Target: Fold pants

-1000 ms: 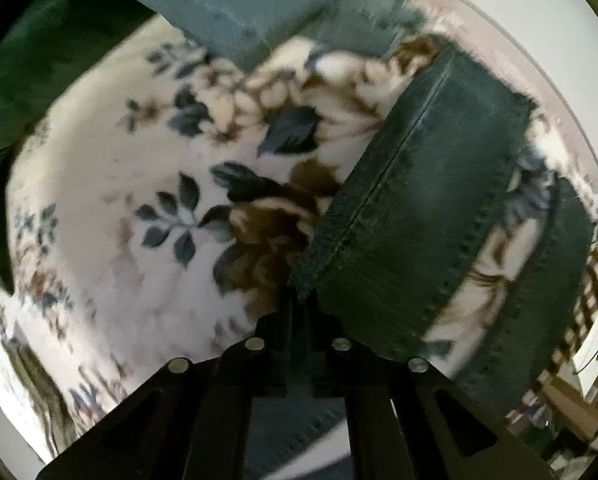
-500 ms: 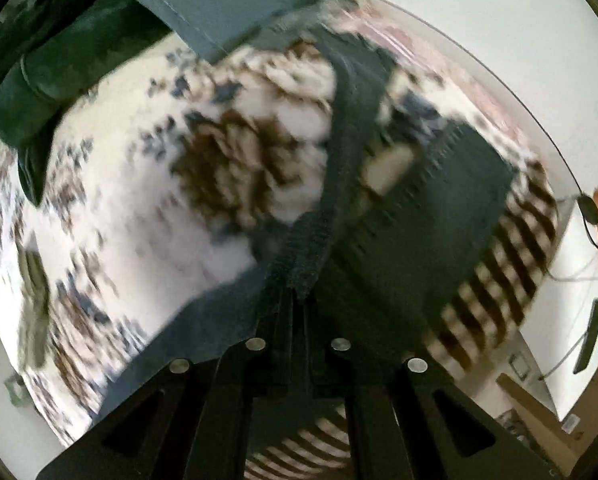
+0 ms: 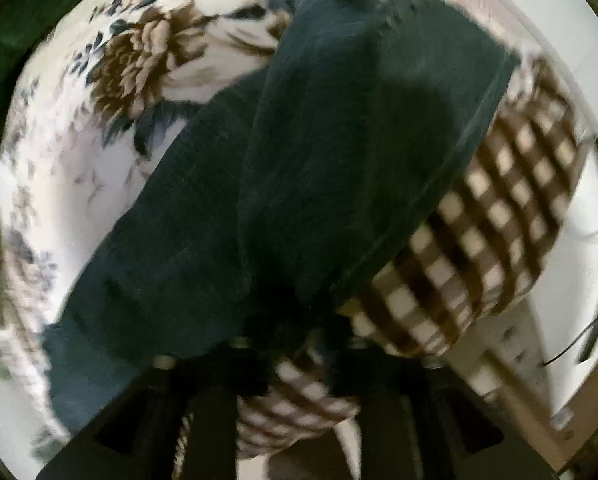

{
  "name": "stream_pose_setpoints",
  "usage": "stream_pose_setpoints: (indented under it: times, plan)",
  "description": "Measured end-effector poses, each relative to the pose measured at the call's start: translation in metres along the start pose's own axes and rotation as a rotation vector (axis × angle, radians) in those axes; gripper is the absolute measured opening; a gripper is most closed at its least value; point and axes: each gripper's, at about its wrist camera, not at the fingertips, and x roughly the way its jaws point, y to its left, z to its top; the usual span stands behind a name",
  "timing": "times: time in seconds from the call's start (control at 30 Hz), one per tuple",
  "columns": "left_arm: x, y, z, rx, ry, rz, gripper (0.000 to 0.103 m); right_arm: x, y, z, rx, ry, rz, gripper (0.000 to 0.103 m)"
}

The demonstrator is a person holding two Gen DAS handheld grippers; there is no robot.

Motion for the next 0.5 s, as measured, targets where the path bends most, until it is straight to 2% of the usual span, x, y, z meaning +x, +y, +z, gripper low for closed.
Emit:
stream_pose_setpoints:
  times: [0.03, 0.07, 0.1, 0.17, 0.3, 0.37, 0.5]
  plan:
    - [-0.006, -0.005, -0.002, 0.023, -0.01, 0.007, 0.027, -0.004, -0.01, 0.0, 0.021, 0.006, 0.029, 0.063]
    - [-0.012, -0.012, -0.003, 0.052, -0.023, 0.025, 0.036, -0.013, -0.02, 0.0, 0.037, -0.005, 0.052, 0.067]
    - [-0.016, -0.016, -0.004, 0.076, -0.032, 0.041, 0.041, -0.021, -0.029, 0.0, 0.047, -0.021, 0.063, 0.068]
    - [-0.023, -0.034, -0.009, 0.15, -0.05, 0.077, 0.06, -0.04, -0.046, 0.003, 0.066, -0.061, 0.066, 0.068]
    - [-0.03, -0.091, -0.032, 0.33, -0.071, 0.087, 0.071, -0.072, -0.071, 0.031, 0.143, -0.127, 0.073, 0.068]
    - [-0.029, -0.117, -0.045, 0.412, -0.087, 0.085, 0.087, -0.08, -0.081, 0.05, 0.175, -0.165, 0.065, 0.068]
    - [-0.007, -0.181, -0.084, 0.61, -0.094, 0.129, 0.088, -0.085, -0.097, 0.084, 0.236, -0.216, 0.051, 0.068]
